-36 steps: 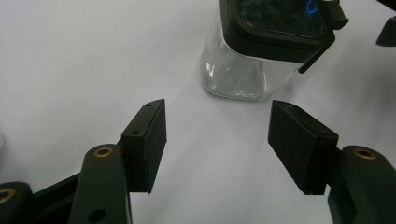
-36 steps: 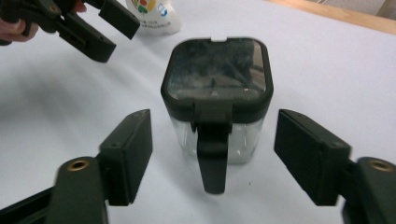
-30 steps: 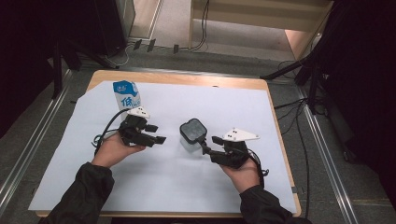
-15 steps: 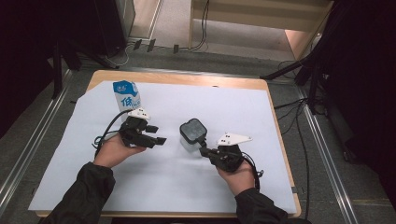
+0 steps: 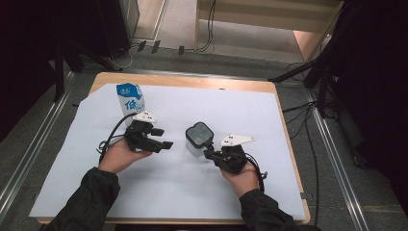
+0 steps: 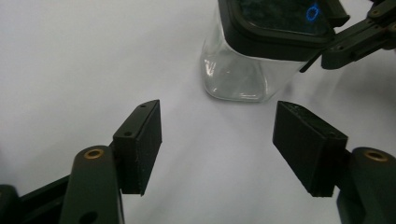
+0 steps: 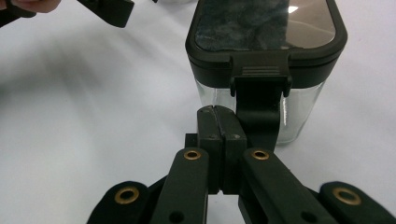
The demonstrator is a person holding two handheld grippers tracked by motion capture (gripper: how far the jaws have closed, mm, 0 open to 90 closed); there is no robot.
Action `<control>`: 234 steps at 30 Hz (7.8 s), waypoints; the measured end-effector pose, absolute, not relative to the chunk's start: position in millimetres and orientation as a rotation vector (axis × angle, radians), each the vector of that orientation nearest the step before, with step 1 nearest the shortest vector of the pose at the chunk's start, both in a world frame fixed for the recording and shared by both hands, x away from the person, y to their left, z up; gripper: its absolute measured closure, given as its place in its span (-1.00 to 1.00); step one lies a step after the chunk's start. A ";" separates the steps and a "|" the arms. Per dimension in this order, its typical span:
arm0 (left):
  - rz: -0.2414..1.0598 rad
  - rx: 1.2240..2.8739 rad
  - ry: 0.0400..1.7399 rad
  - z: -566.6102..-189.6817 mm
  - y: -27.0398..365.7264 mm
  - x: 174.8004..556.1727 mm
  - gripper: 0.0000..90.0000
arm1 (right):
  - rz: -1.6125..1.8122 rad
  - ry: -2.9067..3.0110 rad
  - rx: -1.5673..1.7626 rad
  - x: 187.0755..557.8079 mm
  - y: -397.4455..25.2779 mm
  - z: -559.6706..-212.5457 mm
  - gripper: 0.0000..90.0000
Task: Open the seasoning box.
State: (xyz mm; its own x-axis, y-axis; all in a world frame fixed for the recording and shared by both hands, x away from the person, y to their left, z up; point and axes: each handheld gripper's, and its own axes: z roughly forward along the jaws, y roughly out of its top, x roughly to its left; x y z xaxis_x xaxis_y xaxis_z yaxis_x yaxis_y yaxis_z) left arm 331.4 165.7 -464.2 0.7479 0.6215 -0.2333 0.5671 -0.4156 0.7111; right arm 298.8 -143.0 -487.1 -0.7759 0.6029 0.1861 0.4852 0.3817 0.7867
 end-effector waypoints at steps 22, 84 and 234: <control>0.004 2.052 0.841 -464.7 157.9 333.1 -0.68 | 1.325 2.453 1.092 328.7 -167.2 -486.9 1.00; -0.064 2.197 0.617 -466.5 103.3 388.9 -0.57 | 1.311 2.422 1.208 355.1 -200.8 -478.2 1.00; -0.096 2.173 0.501 -431.7 23.5 386.9 0.94 | 1.326 2.339 1.304 350.8 -190.4 -488.0 1.00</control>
